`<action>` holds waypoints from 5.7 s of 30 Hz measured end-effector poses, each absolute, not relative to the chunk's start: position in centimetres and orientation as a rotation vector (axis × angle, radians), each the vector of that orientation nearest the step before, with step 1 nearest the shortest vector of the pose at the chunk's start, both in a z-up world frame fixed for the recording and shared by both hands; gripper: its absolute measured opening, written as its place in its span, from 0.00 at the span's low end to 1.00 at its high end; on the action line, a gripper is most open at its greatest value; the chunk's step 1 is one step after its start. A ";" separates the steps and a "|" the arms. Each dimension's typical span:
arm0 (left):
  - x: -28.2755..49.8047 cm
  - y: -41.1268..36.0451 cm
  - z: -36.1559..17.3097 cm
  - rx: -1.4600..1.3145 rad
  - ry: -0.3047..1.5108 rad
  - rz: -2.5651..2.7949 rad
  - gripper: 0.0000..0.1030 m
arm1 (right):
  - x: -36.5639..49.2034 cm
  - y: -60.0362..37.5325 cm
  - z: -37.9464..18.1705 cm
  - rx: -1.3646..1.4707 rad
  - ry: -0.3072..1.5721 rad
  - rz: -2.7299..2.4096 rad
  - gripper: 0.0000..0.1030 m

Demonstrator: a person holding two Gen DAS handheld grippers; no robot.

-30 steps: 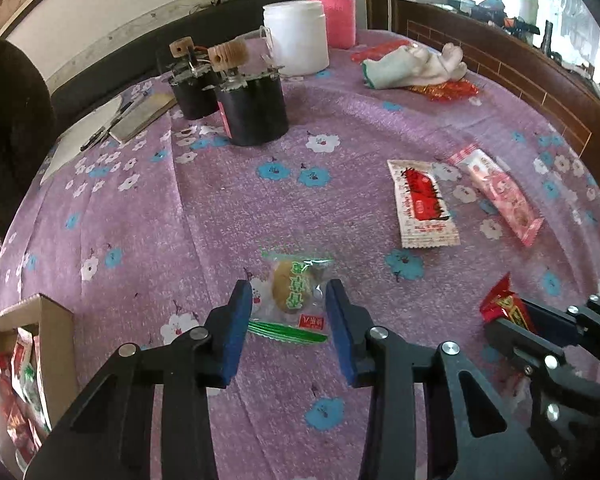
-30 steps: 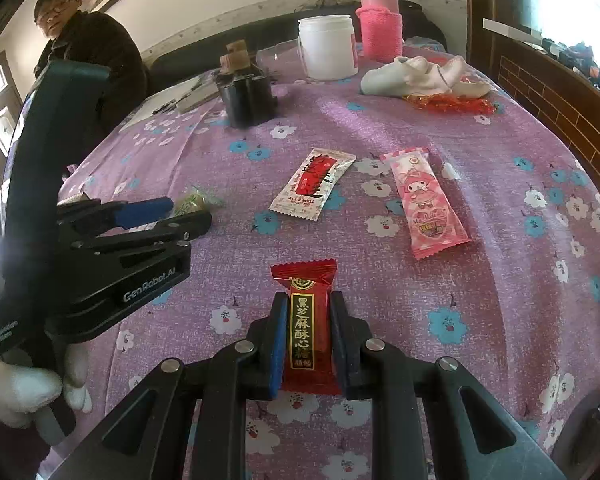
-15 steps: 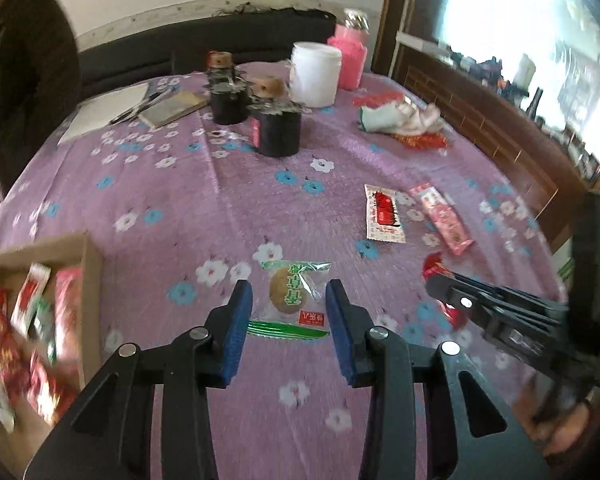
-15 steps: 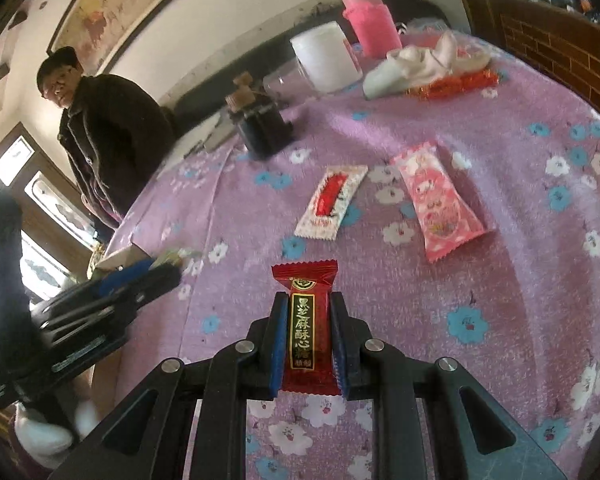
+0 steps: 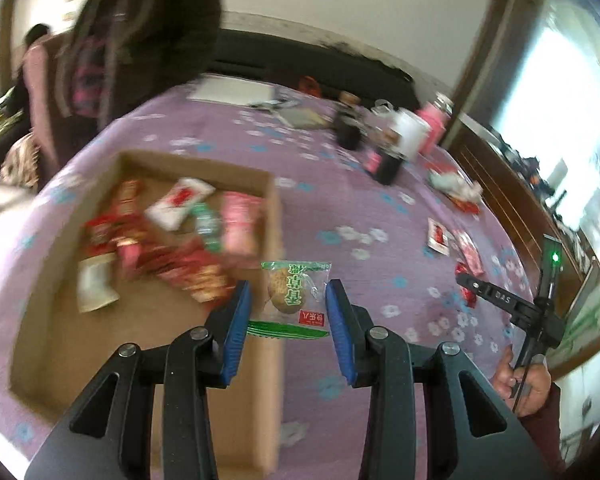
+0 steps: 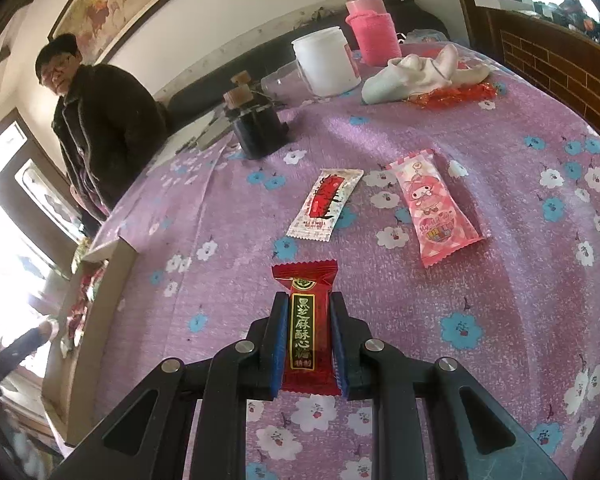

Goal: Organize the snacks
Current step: 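Carry both candies to the tray and open both tools to release them, then move both tools back and grasp the pink character candy bar with the right tool, then grasp the white-red packet with the left tool while the right tool holds the pink bar, then carry both snacks to the tray and open both tools to release them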

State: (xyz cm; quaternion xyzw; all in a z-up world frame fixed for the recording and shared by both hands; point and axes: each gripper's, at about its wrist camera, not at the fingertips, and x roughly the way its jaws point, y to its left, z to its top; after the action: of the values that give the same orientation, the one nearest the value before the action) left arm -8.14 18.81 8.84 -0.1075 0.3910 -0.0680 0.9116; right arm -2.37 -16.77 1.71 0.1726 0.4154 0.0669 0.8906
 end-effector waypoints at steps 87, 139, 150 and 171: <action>-11.5 17.8 8.3 0.154 0.763 0.171 0.57 | -5.2 1.5 6.1 0.054 0.895 0.436 0.41; 8.8 -11.0 2.5 0.221 0.926 -0.369 0.57 | 2.9 -23.8 1.9 0.340 0.927 -0.083 0.26; 8.7 -10.9 1.5 0.203 0.965 -0.383 0.29 | 2.9 -24.2 1.9 0.374 0.926 -0.081 0.26; -1.5 1.6 6.5 -0.056 0.939 -0.394 0.30 | 2.1 -22.0 2.3 0.307 0.876 -0.057 0.26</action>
State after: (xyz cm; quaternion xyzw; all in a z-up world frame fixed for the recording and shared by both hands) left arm -1.52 1.64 6.49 -0.0270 0.4493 -0.1886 0.8728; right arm 2.15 -22.01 2.32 0.1482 0.4224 -0.0277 0.8938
